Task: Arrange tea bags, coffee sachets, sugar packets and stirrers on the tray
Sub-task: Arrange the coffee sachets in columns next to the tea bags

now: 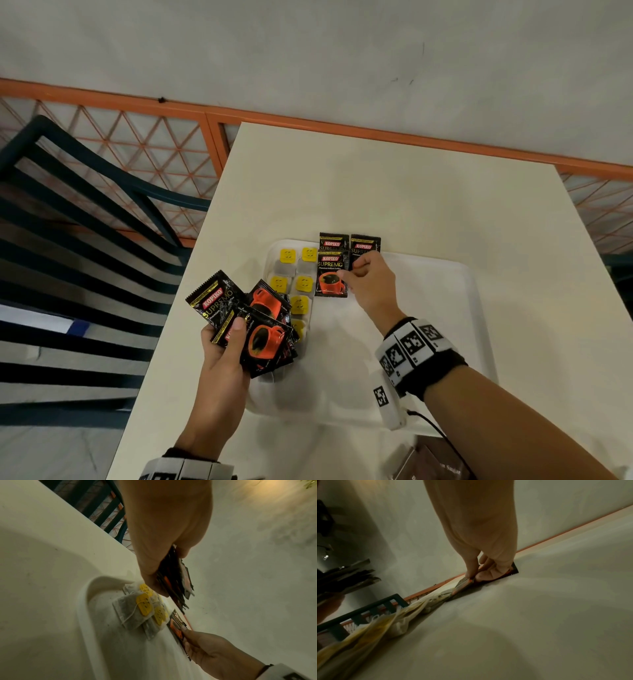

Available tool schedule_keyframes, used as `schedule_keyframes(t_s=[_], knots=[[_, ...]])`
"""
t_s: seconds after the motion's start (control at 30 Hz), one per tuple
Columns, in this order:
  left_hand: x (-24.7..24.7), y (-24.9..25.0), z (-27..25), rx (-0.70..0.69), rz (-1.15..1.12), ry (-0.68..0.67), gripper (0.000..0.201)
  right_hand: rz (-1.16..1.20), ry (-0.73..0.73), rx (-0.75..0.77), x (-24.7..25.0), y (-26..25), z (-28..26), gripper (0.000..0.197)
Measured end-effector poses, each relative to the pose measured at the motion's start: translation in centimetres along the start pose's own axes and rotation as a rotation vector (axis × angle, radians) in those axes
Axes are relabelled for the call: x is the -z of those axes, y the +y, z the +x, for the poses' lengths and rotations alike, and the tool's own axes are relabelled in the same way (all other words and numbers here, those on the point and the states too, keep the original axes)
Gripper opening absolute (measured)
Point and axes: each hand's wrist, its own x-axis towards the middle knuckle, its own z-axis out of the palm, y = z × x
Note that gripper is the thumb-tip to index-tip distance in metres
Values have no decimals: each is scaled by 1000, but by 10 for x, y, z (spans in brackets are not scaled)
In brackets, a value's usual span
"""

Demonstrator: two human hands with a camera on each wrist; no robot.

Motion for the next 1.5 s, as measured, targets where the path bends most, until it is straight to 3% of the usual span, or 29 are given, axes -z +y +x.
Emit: schedule_keyframes(t_s=[0.13,0.53,0.6,0.77,0.87,0.93,1.1,1.2,1.33,1.43,1.5], knots=[[1,-1,-1,16,7,12,35,-36,22,59,0,0,-2,26],[-8,1,-1,22,53,-34,28,-57,-16,127,0,-9,-17,17],[-10,1,-1,8,66,-42,29,-22,-100,123,1,-16,-31,14],[-14,0,0,-14,60,-51,23,92,-502,86,7,-32,-77,18],[-18,-1,-1,-31,69,-62,17,106,-524,45,4,-32,-91,35],[-20,-3,-1,-38,72,-65,17,108,-488,39,2,-30,-94,38],[-19,0,-1,1,-10,-95,20,231,-516,-23,7,-28,-95,12],[-17,1,-1,-11,21,-105,34,193,-551,-10,14,-29,-94,4],[-15,0,1,-30,41,-138,41,144,-580,40,21,-29,-91,9],[-12,-1,2,-62,67,-174,67,139,-630,57,28,-29,-89,14],[-11,-2,1,-78,86,-174,53,173,-672,55,33,-29,-87,19]])
